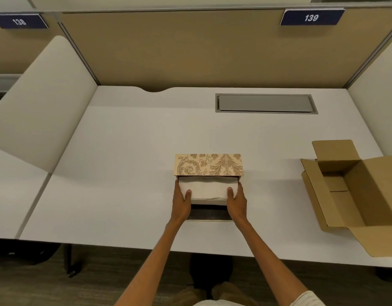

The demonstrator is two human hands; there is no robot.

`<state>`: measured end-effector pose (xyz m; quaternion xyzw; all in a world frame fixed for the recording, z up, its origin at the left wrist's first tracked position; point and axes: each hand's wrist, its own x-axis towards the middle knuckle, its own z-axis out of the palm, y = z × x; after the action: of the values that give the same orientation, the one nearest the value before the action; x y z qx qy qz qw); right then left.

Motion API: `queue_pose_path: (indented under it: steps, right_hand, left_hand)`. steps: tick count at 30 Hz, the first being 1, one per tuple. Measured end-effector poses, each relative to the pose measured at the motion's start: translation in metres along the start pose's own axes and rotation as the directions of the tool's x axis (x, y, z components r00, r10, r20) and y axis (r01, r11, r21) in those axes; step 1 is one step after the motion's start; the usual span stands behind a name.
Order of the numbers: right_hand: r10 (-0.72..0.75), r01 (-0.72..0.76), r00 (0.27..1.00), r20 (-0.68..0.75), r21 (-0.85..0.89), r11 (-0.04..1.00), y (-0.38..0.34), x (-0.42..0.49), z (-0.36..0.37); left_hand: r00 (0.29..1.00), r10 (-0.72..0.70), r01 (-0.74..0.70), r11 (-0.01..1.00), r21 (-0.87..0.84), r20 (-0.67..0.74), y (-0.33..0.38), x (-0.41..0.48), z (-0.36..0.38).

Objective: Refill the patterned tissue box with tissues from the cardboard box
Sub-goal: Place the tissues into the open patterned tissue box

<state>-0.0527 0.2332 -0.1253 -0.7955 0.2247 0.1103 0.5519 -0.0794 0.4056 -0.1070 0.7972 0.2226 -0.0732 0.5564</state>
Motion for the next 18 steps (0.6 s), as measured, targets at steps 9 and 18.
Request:
queue_pose_path:
  steps: [9,18]
  right_hand:
    - [-0.017,0.02,0.997,0.073,-0.049,0.999,0.002,0.003,-0.013]
    - [-0.053,0.061,0.996,0.078,-0.109,0.992,0.002,-0.002,-0.008]
  left_hand:
    - [0.998,-0.001,0.005,0.997,0.072,-0.065,0.001,-0.003,0.0]
    - [0.997,0.059,-0.069,0.968,0.242,0.048,-0.007,-0.006,0.009]
